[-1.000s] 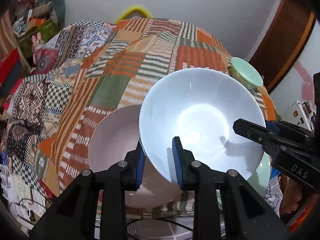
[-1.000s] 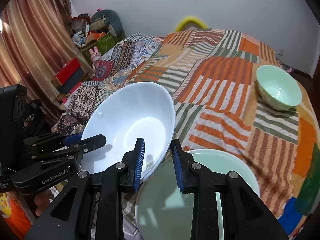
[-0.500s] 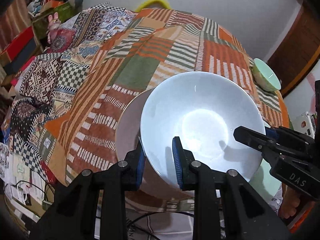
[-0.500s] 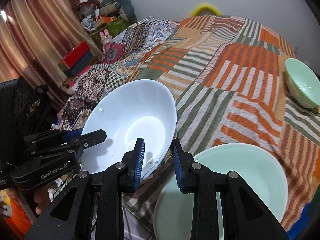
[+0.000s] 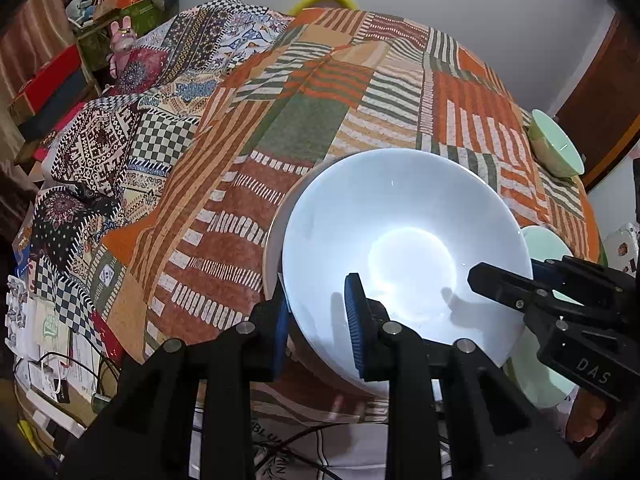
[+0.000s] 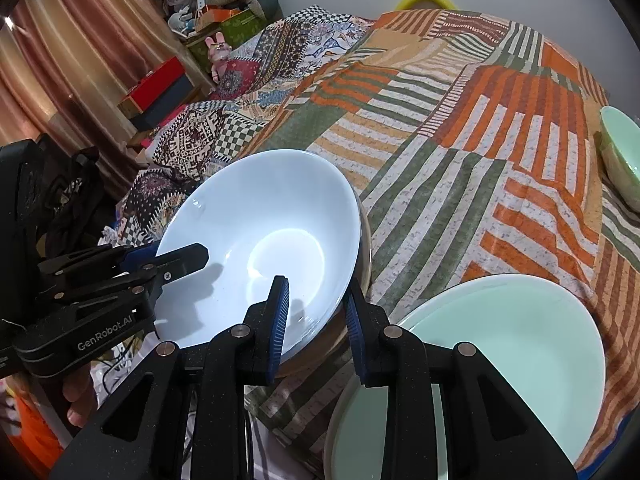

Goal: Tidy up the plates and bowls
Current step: 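Lower the white spotted bowl into the pink bowl and open both grippers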

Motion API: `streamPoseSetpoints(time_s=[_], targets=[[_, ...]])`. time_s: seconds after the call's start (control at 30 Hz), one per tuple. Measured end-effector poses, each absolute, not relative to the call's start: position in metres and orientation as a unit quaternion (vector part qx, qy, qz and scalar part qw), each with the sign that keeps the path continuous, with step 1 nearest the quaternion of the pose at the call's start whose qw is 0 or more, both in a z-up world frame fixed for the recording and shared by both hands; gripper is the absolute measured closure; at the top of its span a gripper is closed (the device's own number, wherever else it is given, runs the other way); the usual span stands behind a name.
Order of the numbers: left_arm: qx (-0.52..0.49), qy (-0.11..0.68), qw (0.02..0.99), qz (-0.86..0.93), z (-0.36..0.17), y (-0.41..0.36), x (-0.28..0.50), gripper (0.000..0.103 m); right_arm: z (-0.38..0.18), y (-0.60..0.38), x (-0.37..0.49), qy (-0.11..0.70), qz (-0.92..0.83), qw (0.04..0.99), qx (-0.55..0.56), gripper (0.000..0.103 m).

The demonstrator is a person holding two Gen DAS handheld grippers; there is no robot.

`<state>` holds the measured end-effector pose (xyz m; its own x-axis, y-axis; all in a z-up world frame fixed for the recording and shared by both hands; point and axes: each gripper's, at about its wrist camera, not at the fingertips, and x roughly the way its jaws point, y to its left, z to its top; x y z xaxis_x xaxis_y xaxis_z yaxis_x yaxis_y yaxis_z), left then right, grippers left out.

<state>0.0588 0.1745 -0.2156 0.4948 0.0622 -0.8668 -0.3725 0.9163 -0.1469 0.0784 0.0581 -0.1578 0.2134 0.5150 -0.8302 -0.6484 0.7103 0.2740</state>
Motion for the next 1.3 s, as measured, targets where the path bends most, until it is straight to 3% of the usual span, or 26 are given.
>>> streamPoseSetpoints(time_s=[0.83,1.0,1.3], targets=[[-0.139,0.493,0.848,0.136,-0.217,0.171,0.058,0.077,-0.151,0.062,0.073,0.476,0.365,0.791,-0.119,0.073],[-0.130,0.476,0.857,0.146,-0.200,0.171,0.054,0.076,-0.134,0.050,0.073,0.446,0.363,0.810,-0.113,0.059],[-0.099,0.446,0.881,0.126,-0.162,0.145,0.063,0.070,-0.114,0.011,0.082,0.432,0.342,0.831,-0.073,0.059]])
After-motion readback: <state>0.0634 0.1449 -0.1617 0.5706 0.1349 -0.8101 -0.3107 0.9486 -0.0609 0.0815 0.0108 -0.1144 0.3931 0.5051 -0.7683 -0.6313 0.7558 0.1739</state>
